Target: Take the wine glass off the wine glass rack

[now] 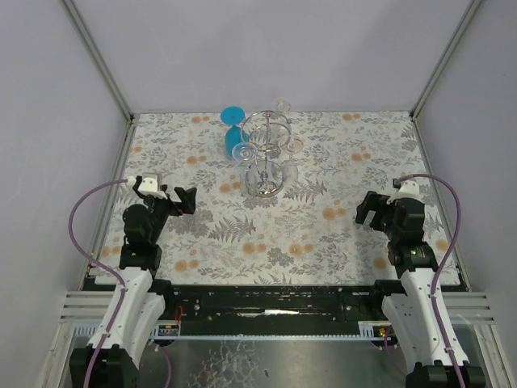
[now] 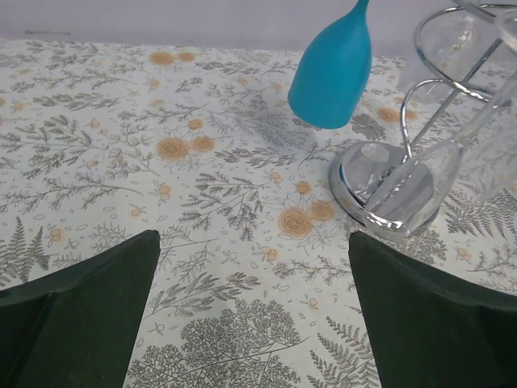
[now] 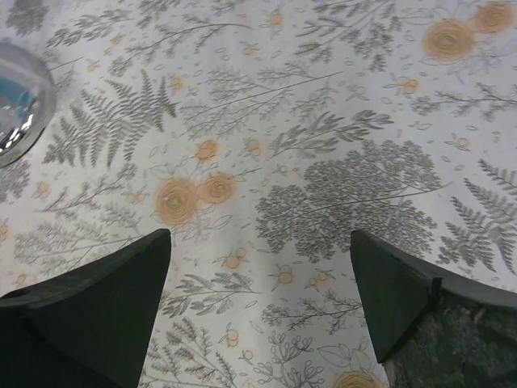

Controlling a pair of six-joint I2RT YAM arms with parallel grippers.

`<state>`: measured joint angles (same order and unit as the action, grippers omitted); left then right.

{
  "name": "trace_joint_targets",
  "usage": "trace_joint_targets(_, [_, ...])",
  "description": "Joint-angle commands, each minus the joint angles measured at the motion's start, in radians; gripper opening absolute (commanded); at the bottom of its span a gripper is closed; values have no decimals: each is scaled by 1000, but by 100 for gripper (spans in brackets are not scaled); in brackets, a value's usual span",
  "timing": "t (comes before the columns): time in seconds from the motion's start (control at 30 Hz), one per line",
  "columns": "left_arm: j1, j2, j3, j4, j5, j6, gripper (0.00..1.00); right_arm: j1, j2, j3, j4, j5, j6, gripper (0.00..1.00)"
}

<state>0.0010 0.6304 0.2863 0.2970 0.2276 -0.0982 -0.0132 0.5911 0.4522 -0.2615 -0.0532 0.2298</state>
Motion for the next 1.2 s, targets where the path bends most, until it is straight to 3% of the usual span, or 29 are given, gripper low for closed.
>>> trace_joint_targets(0.0, [4,42,46,-33,-101,8,100,4,19,27,-14,219,62,99])
trace_joint_targets(0.2, [3,124,115,-131,-218,18,100,4,57,44,76,115,-32,99])
trace_joint_targets(0.37, [3,88,168,-166,-141,36,100,3,149,176,79,114,-8,99])
trace_joint_targets(0.5, [4,104,253,-347,-74,54,100,3,252,316,22,97,52,99])
trace_joint_targets(0.6, [4,139,305,-439,-28,80,100,4,350,453,-90,-14,61,99])
trace_joint_targets(0.8, [3,174,360,-403,49,46,100,4,504,627,-164,-212,91,99])
trace_joint_targets(0.97, [4,277,411,-333,65,-129,100,4,588,673,-139,-324,103,99])
trace_joint_targets(1.17, [-5,469,516,-251,108,-302,100,3,621,695,-109,-317,157,99])
